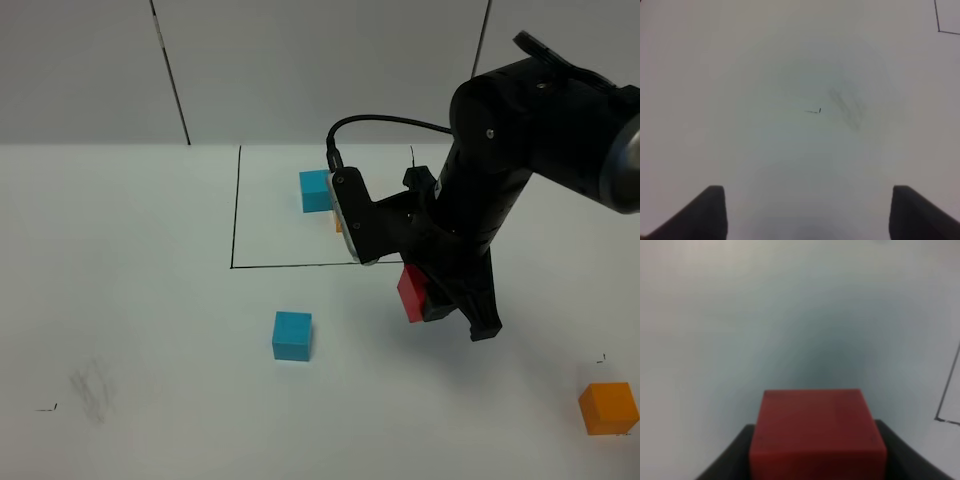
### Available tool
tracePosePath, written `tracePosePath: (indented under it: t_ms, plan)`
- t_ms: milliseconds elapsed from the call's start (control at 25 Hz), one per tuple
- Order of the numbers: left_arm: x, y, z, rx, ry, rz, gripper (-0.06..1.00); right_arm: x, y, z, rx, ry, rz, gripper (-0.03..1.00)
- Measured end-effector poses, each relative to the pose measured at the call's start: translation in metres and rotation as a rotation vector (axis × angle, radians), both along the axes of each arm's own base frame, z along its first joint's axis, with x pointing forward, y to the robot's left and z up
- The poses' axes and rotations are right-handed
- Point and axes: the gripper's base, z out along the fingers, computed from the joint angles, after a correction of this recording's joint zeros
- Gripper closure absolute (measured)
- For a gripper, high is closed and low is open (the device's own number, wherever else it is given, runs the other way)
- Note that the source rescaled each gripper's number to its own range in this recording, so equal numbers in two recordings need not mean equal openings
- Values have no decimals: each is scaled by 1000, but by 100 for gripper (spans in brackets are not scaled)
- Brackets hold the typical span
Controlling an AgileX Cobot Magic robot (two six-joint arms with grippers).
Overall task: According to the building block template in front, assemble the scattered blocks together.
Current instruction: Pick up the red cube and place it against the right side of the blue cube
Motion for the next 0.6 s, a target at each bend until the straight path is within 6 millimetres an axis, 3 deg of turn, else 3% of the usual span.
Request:
tracePosePath:
  t_ms: [160, 400, 600]
  plan:
    - [0, 0, 0, 0, 0, 0, 33, 14, 8, -12, -25, 32, 1, 96]
    - [0, 0, 0, 0, 0, 0, 33, 29, 27, -9, -6, 2, -7, 96]
    - [0, 0, 0, 0, 0, 0, 33, 36, 41, -28, -39, 17, -6, 96]
